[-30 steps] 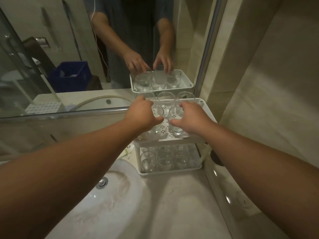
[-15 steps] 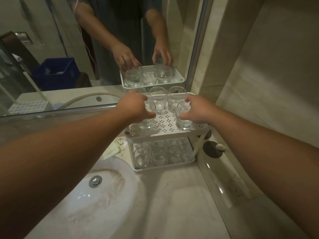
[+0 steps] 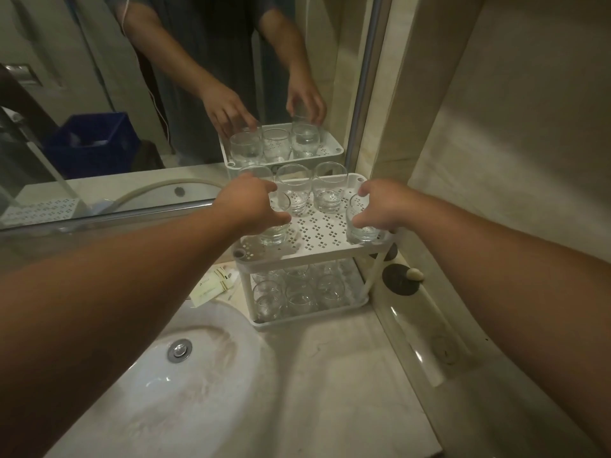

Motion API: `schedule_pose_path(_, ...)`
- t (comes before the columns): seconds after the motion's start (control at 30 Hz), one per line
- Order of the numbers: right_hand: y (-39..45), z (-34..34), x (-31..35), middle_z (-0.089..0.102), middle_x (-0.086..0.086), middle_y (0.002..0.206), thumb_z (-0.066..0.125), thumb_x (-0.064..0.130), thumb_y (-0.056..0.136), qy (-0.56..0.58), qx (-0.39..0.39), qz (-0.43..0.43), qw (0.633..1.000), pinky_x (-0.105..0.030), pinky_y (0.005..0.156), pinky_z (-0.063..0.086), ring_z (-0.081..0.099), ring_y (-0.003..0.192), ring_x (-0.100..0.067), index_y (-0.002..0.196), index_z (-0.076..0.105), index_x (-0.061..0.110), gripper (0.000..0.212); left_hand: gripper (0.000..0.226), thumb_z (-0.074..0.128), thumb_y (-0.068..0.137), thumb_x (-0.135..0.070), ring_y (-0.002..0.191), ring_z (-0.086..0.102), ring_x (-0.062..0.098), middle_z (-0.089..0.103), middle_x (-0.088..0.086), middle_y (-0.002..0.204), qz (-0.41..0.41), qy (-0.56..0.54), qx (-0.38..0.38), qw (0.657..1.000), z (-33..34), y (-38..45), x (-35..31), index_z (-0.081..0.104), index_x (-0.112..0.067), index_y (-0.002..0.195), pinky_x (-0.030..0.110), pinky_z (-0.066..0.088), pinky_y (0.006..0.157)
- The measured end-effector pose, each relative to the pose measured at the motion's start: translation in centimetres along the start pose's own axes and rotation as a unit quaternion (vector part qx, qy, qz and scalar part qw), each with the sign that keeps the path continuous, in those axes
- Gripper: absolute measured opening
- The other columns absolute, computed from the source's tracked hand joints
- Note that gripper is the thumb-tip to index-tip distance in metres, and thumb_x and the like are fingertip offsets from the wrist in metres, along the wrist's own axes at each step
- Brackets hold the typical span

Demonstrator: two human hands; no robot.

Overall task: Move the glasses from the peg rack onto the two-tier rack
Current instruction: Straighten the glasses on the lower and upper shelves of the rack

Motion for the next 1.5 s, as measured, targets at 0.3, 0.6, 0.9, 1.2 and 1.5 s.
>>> schedule_pose_path(0.3,-0.4,-0.2,-0.5,0.057,-0.005,0.112,0.072,0.036,0.080,-0.036,0.010,0.008,0.999,-0.026,0.054,0.051,0.067,0.077,-0.021,0.144,0.044,0.019,0.072,0.077,0.075,0.076,-0.061,0.123,0.053,0.029,0.053,0.009,0.142,0.009,-0.018,-0.005,1.000,0.4,0.3,0.2,0.051,-0.030,0.142,0.038,0.049,0.091)
schedule_pose_path(0.6,0.0,-0.1,-0.7,0.059,-0.004,0.106,0.075,0.036,0.079,-0.025,0.019,0.010,0.999,-0.024,0.051,0.049,0.066,0.074,-0.020,0.137,0.051,0.016,0.066,0.071,0.075,0.082,-0.051,0.127,0.051,0.027,0.055,0.004,0.142,0.022,-0.045,0.014,0.999,0.3,0.3,0.2,0.048,-0.029,0.144,0.035,0.044,0.092)
schedule_pose_path(0.9,0.1,0.1,-0.9,0.055,-0.002,0.099,0.075,0.036,0.079,-0.014,0.010,0.005,1.000,-0.024,0.049,0.044,0.063,0.074,-0.018,0.143,0.045,0.018,0.073,0.073,0.077,0.078,-0.051,0.122,0.055,0.023,0.054,0.002,0.145,0.024,-0.086,0.011,0.996,0.4,-0.8,0.3,0.049,-0.031,0.142,0.033,0.045,0.090)
schedule_pose_path(1.2,0.5,0.4,-1.0,0.053,-0.003,0.108,0.074,0.038,0.079,-0.020,0.008,-0.005,1.000,-0.026,0.052,0.044,0.062,0.077,-0.019,0.143,0.043,0.016,0.074,0.070,0.078,0.075,-0.053,0.119,0.056,0.021,0.055,0.001,0.141,0.044,-0.081,0.033,0.995,0.5,-2.0,0.8,0.050,-0.033,0.136,0.030,0.043,0.082)
schedule_pose_path(1.5,0.9,0.8,-0.9,0.041,-0.011,0.140,0.072,0.044,0.079,-0.068,0.007,0.007,0.998,-0.030,0.069,0.048,0.055,0.096,-0.023,0.143,0.041,0.016,0.076,0.068,0.076,0.073,-0.047,0.087,0.069,0.018,0.049,0.004,0.136,0.038,-0.062,0.081,0.994,0.1,-3.0,1.2,0.045,-0.040,0.133,0.021,0.052,0.058)
Point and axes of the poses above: each hand's wrist, its own y-axis towards the middle knuckle, its own z-axis out of the palm, x = y × z, the point moved 5 cm from there along y, towards the middle knuckle
